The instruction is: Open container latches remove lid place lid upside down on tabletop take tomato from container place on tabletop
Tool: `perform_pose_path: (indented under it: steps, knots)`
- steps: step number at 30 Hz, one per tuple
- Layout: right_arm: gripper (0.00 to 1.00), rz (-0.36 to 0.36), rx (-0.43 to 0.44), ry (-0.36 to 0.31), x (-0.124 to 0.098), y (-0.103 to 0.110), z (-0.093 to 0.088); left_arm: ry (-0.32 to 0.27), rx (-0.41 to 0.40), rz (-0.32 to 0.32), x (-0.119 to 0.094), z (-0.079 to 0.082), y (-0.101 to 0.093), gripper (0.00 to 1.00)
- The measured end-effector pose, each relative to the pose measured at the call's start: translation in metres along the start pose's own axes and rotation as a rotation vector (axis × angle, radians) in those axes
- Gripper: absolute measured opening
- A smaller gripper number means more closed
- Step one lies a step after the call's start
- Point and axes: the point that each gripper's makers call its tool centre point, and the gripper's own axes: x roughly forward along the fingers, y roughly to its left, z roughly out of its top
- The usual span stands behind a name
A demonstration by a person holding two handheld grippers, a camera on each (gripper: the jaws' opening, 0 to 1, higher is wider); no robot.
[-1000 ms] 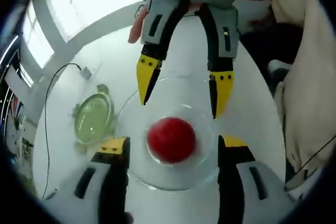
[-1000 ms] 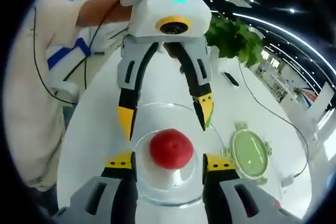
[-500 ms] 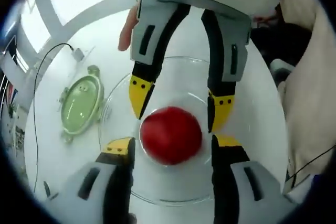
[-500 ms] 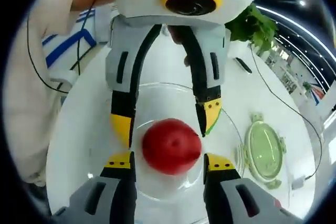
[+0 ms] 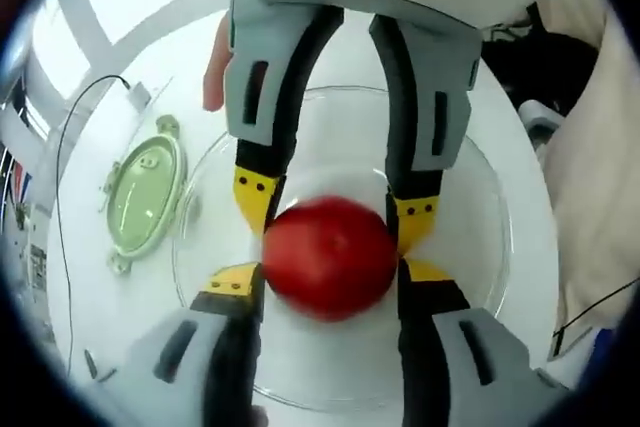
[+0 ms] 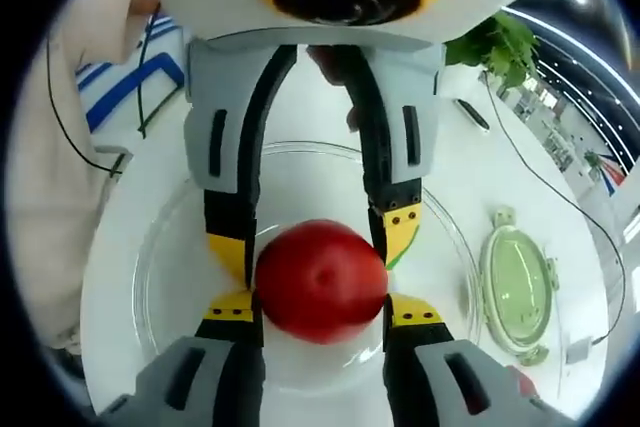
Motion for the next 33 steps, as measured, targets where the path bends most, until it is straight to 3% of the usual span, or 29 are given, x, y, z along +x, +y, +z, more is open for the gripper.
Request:
perform_pose_path:
  steps: [11,18,33]
  knots:
    - [0.4,0.008,0.009,0.003,0.0,-0.002,-0.001,0.012,0.008,0.014,-0.001,0.003,0.001,0.39]
    - [0.4,-0.017,0.016,-0.007,-0.014,-0.004,0.005,0.01,0.033,0.027,-0.014,0.012,0.005,0.39]
    - [0.4,-0.117,-0.008,-0.005,-0.076,-0.016,0.018,-0.006,0.12,0.092,-0.051,0.062,0.005,0.39]
